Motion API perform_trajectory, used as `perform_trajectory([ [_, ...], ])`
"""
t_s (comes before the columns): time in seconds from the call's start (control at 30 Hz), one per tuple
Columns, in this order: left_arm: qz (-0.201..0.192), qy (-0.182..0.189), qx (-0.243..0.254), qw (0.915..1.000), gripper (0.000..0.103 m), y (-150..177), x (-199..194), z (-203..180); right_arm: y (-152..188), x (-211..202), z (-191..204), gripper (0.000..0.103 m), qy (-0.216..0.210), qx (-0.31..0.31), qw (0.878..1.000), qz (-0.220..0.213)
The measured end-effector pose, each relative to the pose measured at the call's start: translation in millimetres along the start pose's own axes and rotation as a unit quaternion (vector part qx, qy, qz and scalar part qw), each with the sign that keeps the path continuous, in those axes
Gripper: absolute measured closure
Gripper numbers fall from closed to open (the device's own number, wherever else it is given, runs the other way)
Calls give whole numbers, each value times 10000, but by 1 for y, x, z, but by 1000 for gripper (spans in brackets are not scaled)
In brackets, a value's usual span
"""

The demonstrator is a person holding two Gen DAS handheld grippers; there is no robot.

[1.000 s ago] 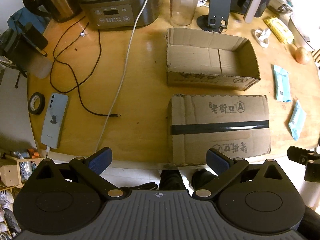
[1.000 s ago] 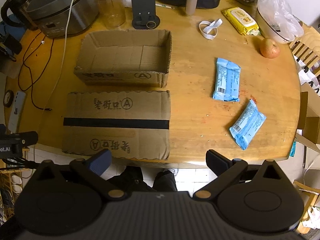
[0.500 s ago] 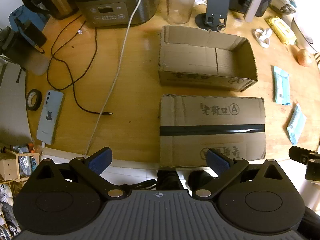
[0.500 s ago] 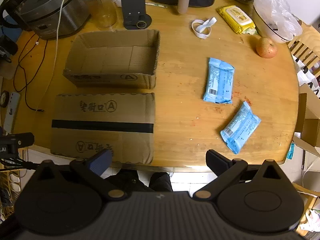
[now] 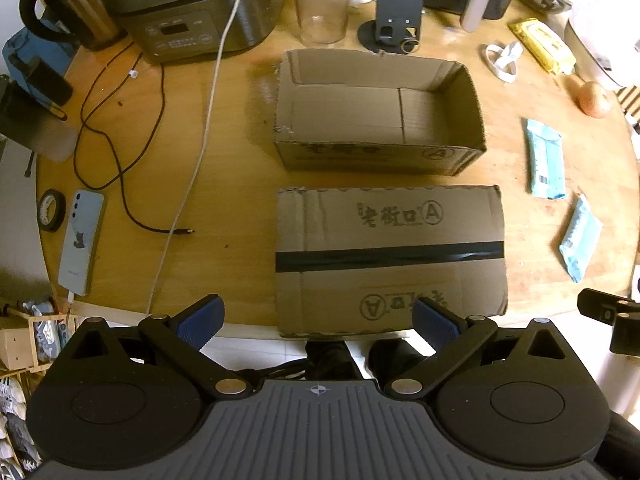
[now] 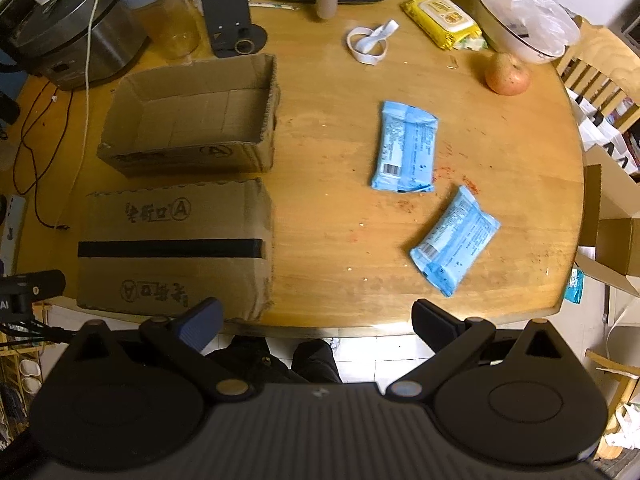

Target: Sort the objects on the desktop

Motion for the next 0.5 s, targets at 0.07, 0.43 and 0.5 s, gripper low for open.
perform_trajectory([
  [0.07,-7,1,42,10000,0,0,0,-5,2,0,-5,0,-2,42,10000,-7],
  [0.43,-59,52,362,9993,0,0,-1,-38,13,-2,-38,0,55,406,9991,-67],
  [0.5,-67,59,407,9991,0,-1,-1,-43,15,-3,-44,0,74,469,9988,-81],
])
Point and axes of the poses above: each gripper's, at about its wrist camera, not at the fingertips, and x roughly the way its jaws point, z to its left, y to its underside, the point moved 7 cm from there along x, roughly the way its jaws point, and after that the axes turned 4 degrees about z, right-handed, at the moved point
